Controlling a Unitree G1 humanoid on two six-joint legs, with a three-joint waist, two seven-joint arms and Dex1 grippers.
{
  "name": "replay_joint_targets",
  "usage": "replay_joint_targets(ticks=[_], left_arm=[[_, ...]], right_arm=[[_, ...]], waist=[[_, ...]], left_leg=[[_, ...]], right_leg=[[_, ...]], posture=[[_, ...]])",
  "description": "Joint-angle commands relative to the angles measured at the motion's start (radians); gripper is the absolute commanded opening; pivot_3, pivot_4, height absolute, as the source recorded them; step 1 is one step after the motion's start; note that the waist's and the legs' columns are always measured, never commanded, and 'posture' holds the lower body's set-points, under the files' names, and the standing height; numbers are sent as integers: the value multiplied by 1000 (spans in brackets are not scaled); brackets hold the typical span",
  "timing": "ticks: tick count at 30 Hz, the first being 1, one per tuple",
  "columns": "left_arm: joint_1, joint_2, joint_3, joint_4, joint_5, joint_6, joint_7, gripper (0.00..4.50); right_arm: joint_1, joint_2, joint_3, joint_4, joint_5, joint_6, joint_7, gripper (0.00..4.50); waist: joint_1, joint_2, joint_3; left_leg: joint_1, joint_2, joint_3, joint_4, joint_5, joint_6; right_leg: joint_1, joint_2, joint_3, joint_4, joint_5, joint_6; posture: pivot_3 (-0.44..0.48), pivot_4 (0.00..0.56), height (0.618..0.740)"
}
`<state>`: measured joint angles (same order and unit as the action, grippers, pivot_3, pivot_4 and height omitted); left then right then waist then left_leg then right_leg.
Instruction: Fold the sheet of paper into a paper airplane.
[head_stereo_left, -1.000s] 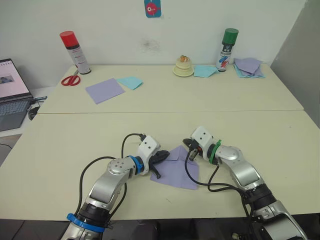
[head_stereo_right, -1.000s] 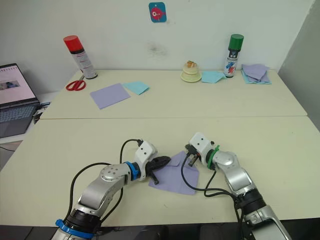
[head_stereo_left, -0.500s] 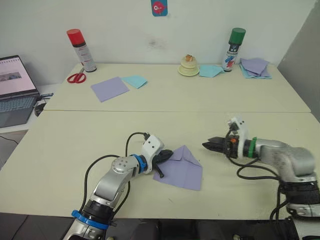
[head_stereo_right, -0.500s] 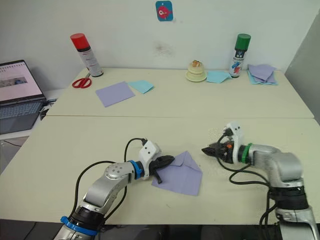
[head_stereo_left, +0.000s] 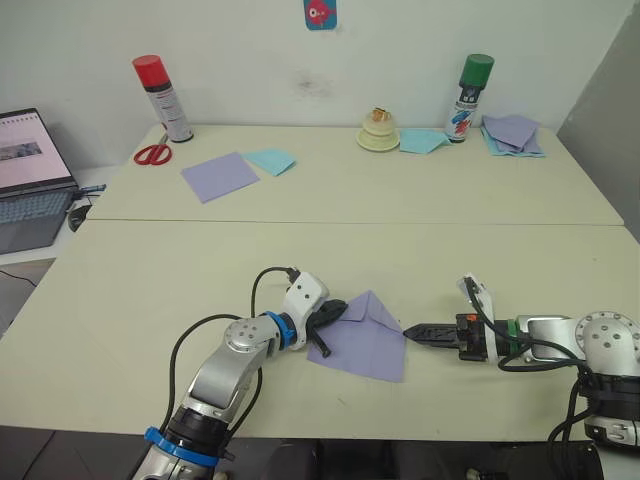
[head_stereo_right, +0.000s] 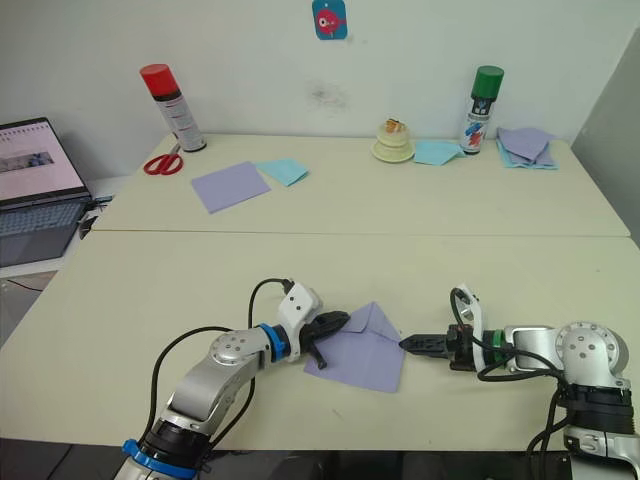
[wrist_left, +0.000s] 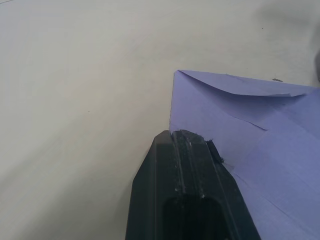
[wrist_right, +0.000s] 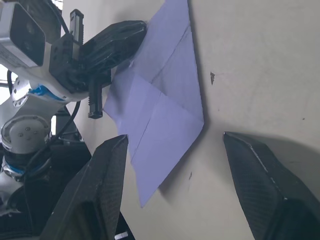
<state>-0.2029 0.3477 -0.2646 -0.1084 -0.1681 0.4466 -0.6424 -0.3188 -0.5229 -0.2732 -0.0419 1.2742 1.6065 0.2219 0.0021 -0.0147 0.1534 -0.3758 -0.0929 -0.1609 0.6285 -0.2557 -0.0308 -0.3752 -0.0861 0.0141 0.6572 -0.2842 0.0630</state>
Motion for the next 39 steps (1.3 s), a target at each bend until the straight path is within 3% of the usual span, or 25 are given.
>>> replay_joint_targets(ticks=[1,7,13,19,22,29,35,39], left_arm=[[33,4,-31,40,20,28,-6,0],[20,2,-32,55,29,18,-11,0],[20,5,-31,57,32,13,-14,0],[24,7,-31,52,33,12,-13,0],[24,7,-33,51,33,12,-13,0],[24,9,-35,50,33,13,-17,0],[18,10,-36,47,32,20,-20,0],[-13,10,-40,34,35,20,-27,0]], right_arm=[[6,66,-18,-4,103,8,-151,3129],[-4,186,-35,19,231,-34,-369,3129],[3,173,1,45,383,-147,-509,3129],[4,134,59,57,494,-246,-557,3129],[15,110,98,49,529,-281,-568,2595],[29,54,168,22,573,-341,-566,146],[7,35,203,0,524,-374,-529,29],[-24,4,232,-45,426,-348,-413,29]], waist=[[-1,0,0],[-4,1,0],[-4,1,0],[-4,1,0],[-4,1,0],[-4,1,0],[-4,1,0],[-3,2,1]], left_leg=[[0,0,0,0,0,0],[0,0,0,0,0,0],[0,0,0,0,0,0],[0,0,0,0,0,1],[0,0,0,0,0,1],[-1,0,0,0,0,1],[-1,0,0,0,0,1],[-3,-1,0,0,0,1]], right_leg=[[0,0,0,0,0,0],[0,1,0,0,0,0],[0,2,0,0,0,0],[0,2,0,0,0,0],[0,3,0,0,0,0],[0,2,0,0,-2,3],[-1,2,0,0,-3,5],[-2,3,0,0,-3,5]], posture=[[0,150,740],[0,150,740],[0,150,740],[0,150,740],[0,150,740],[0,150,740],[0,150,740],[0,150,740]])
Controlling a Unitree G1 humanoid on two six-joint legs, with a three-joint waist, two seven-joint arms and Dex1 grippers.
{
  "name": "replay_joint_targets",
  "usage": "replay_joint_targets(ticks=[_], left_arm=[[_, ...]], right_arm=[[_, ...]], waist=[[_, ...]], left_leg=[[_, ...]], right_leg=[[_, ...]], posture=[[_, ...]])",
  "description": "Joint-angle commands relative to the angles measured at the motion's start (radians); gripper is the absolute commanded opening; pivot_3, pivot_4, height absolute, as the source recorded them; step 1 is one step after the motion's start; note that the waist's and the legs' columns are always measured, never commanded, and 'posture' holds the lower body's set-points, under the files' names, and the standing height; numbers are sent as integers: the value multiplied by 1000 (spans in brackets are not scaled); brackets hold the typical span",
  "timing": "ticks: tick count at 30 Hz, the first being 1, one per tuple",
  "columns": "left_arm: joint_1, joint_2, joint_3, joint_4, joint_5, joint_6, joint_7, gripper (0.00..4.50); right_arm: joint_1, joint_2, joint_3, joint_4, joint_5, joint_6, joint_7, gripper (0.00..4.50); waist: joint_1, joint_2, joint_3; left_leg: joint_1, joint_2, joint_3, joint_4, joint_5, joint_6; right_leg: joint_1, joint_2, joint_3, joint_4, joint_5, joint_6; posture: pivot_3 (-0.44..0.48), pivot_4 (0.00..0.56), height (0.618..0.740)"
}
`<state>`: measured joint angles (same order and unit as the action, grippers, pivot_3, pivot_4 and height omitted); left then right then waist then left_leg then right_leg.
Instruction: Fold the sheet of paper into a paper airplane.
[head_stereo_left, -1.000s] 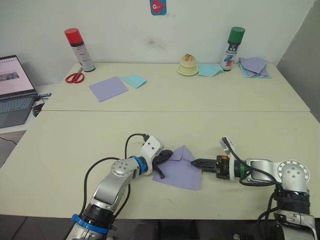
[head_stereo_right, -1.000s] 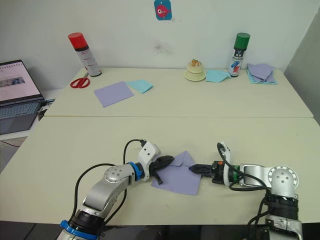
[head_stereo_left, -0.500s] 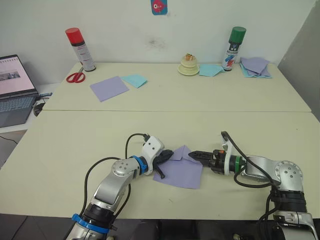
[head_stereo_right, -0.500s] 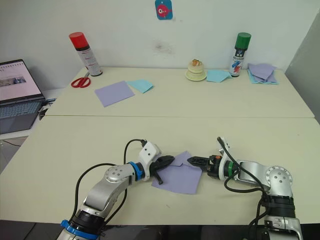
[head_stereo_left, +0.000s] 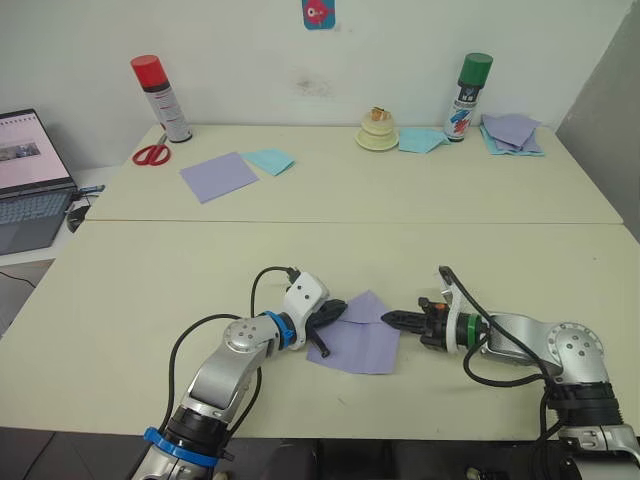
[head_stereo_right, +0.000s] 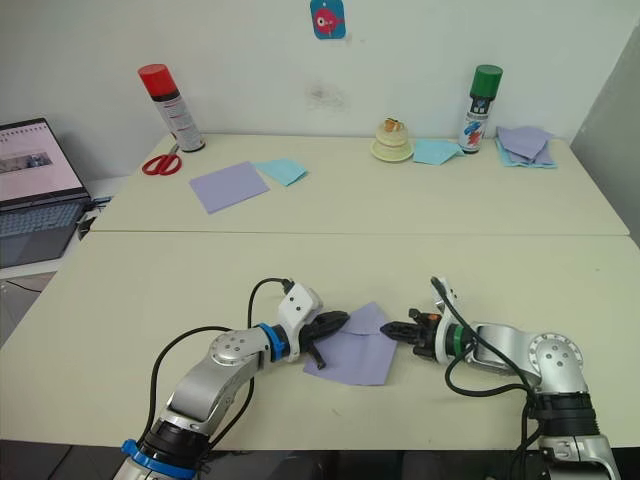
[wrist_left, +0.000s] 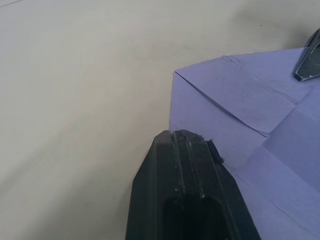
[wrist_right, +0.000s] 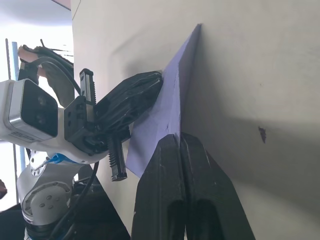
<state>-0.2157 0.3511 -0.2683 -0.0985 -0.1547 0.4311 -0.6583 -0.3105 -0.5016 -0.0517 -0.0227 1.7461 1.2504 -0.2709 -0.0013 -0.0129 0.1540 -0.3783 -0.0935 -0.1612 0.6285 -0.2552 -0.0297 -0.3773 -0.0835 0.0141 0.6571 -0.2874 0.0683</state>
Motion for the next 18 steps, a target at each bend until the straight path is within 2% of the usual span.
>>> replay_joint_targets(ticks=[1,6,11,18], left_arm=[[-7,5,-39,18,22,38,-14,0],[-52,-16,-71,-54,-6,80,-50,0],[-66,-9,-84,-58,-4,94,-69,0],[-48,56,-42,-51,9,128,-64,0]], right_arm=[[-37,-23,16,-71,-71,8,101,29],[-69,-20,31,-62,-127,8,167,29],[-87,-1,35,-53,-158,9,188,29],[-96,25,37,-44,-201,19,207,29]], waist=[[0,0,0],[2,-1,1],[-1,-2,4],[-2,-2,4]], left_leg=[[-1,0,0,0,0,0],[-4,0,0,0,0,0],[-7,0,0,0,0,0],[-8,0,1,0,0,0]], right_leg=[[-1,1,0,0,0,0],[-3,1,0,0,0,0],[-8,1,0,1,3,-4],[-9,1,1,2,3,-4]], posture=[[0,150,740],[0,150,740],[0,150,740],[0,150,740]])
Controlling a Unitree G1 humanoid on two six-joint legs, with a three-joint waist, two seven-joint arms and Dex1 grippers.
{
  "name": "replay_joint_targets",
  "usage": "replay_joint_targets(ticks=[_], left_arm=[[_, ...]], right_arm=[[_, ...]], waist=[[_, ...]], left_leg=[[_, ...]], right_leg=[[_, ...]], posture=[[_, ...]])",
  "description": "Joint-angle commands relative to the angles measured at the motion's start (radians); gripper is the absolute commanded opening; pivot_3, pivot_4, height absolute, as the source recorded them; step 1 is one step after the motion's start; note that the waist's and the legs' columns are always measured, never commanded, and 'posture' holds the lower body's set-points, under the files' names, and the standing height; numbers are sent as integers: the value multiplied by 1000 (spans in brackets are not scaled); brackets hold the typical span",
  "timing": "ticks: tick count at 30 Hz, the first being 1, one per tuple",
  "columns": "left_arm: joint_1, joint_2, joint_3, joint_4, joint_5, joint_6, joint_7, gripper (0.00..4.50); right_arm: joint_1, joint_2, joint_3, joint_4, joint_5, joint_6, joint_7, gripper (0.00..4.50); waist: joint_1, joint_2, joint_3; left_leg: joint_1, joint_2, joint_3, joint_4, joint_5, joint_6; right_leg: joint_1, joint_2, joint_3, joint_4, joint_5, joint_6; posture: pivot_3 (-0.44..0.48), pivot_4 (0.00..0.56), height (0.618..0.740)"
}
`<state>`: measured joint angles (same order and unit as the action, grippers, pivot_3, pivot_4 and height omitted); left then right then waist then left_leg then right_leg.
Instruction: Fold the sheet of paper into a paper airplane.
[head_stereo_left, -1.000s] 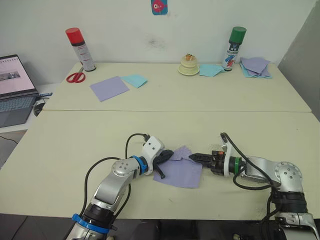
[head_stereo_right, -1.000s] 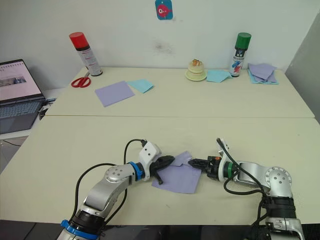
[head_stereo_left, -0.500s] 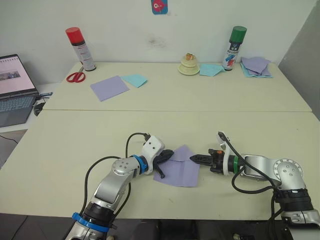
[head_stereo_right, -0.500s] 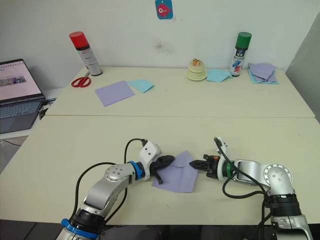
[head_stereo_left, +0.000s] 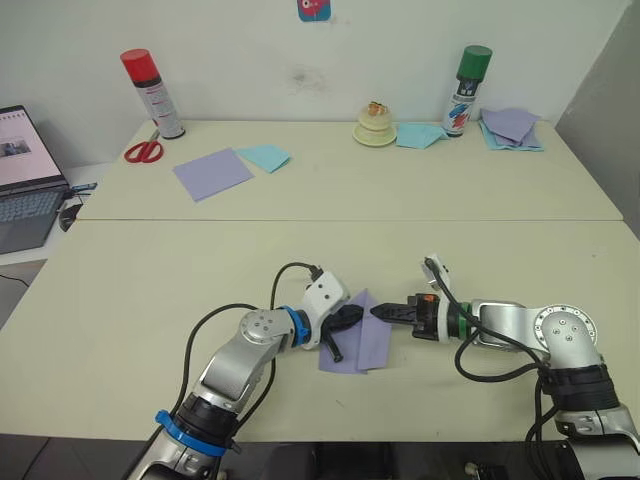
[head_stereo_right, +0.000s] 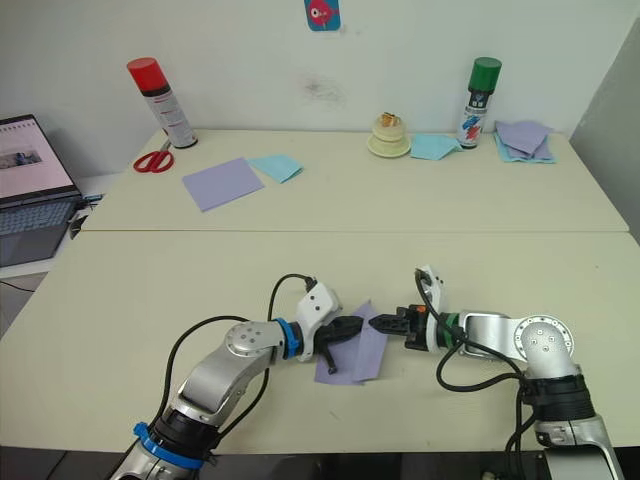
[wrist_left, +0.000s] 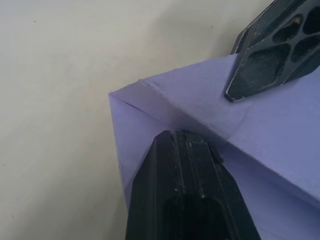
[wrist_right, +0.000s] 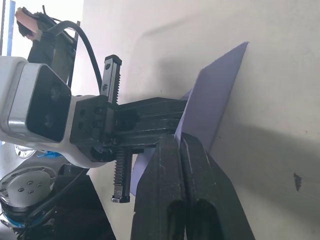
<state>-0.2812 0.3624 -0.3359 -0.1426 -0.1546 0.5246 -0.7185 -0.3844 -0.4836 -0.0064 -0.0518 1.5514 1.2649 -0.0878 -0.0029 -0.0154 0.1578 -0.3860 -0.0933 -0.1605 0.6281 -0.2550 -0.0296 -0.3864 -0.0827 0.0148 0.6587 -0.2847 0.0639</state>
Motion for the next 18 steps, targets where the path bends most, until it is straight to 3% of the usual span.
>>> replay_joint_targets(ticks=[1,6,12,15,18], left_arm=[[23,61,32,-15,6,43,-8,0],[50,124,56,-65,-16,95,-29,0],[60,115,32,-68,-39,77,-55,0],[55,98,16,-35,-21,60,-44,0],[52,102,-5,-2,4,30,-48,0]], right_arm=[[-23,9,-8,-14,-13,7,27,29],[-34,26,-10,-4,-49,17,43,29],[-47,47,-12,6,-81,34,67,29],[-56,62,-23,10,-61,47,80,601],[-71,74,-28,18,-65,51,81,1648]], waist=[[-3,0,0],[-6,1,0],[-6,1,0],[-5,1,0],[-3,1,0]], left_leg=[[0,0,0,0,0,0],[1,1,0,0,0,0],[0,0,0,0,0,0],[0,0,0,0,0,0],[1,0,0,0,0,0]], right_leg=[[0,0,0,0,0,0],[0,0,0,1,0,0],[0,0,0,1,0,0],[0,0,0,1,0,0],[0,0,0,1,0,0]], posture=[[0,150,740],[0,150,740],[0,150,740],[0,150,740],[0,150,740]])
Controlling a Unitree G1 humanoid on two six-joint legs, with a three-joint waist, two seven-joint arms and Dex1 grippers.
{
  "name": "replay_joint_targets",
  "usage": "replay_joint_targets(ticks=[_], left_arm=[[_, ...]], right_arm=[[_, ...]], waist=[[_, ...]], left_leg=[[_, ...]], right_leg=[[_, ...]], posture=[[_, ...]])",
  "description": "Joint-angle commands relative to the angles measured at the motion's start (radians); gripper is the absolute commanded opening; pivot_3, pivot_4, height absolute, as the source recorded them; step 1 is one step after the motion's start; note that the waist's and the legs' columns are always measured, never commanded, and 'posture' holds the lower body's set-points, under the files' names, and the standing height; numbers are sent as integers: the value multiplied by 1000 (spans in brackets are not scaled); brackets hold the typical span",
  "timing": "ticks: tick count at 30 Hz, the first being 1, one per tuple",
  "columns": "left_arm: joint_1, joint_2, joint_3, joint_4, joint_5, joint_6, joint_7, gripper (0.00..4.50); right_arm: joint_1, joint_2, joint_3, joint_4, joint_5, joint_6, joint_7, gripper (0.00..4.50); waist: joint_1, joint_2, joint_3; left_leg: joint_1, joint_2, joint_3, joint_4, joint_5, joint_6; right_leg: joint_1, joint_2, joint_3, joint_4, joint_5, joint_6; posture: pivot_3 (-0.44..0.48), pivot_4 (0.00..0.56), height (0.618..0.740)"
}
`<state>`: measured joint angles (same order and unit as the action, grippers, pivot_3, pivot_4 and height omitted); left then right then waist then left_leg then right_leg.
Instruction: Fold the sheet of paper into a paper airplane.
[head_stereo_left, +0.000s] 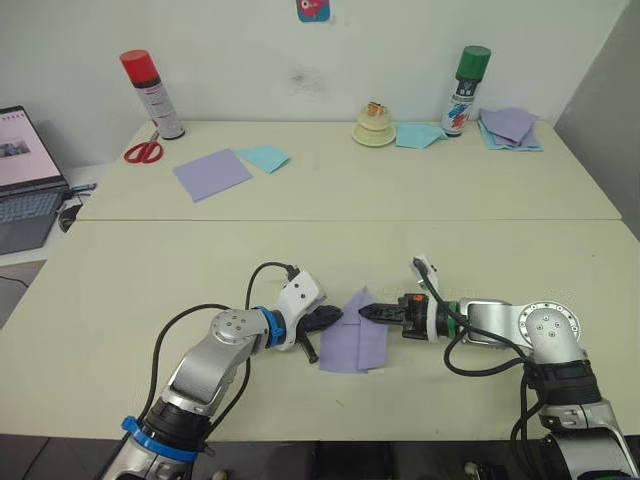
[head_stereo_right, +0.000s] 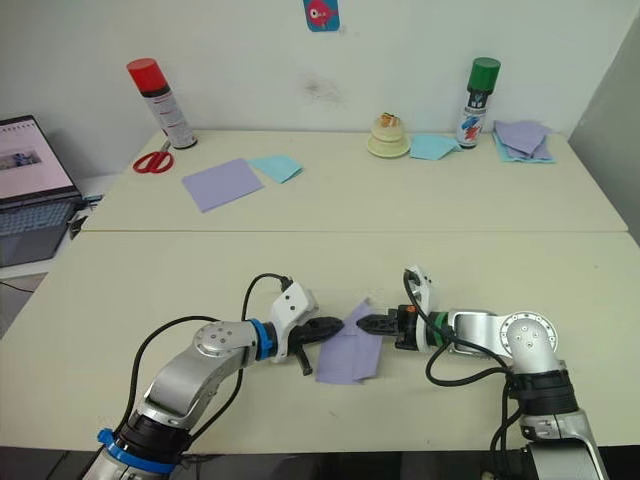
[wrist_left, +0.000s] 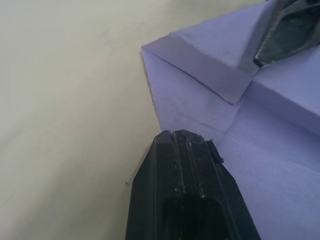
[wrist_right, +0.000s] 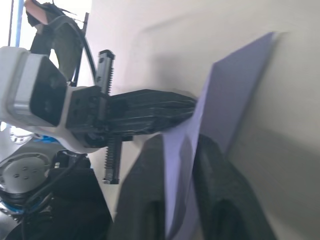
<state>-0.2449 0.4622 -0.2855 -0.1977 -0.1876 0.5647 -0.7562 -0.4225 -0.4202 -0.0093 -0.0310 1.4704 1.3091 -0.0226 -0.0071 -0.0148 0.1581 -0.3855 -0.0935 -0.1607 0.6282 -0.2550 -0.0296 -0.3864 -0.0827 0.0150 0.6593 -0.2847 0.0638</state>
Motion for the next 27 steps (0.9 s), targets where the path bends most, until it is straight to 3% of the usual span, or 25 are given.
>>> replay_joint_targets(ticks=[1,2,16,27], left_arm=[[16,8,-66,63,49,-24,-15,0],[16,11,-73,71,56,-35,-17,0],[2,20,-93,122,104,-101,-52,0],[11,21,-92,127,114,-118,-56,0]], right_arm=[[-39,17,-28,3,20,9,19,1975],[-46,23,-32,10,29,10,22,2291],[-77,85,-69,65,77,24,25,2291],[-52,56,-72,44,61,40,29,2291]], waist=[[3,0,0],[4,0,0],[5,0,0],[5,1,-1]], left_leg=[[0,0,0,0,0,0],[0,0,0,0,0,0],[2,-1,0,0,0,0],[2,-1,0,0,0,0]], right_leg=[[0,0,0,0,0,0],[0,0,0,0,0,0],[1,0,0,1,0,0],[2,-2,0,2,0,0]], posture=[[0,150,740],[0,150,740],[0,150,740],[0,150,740]])
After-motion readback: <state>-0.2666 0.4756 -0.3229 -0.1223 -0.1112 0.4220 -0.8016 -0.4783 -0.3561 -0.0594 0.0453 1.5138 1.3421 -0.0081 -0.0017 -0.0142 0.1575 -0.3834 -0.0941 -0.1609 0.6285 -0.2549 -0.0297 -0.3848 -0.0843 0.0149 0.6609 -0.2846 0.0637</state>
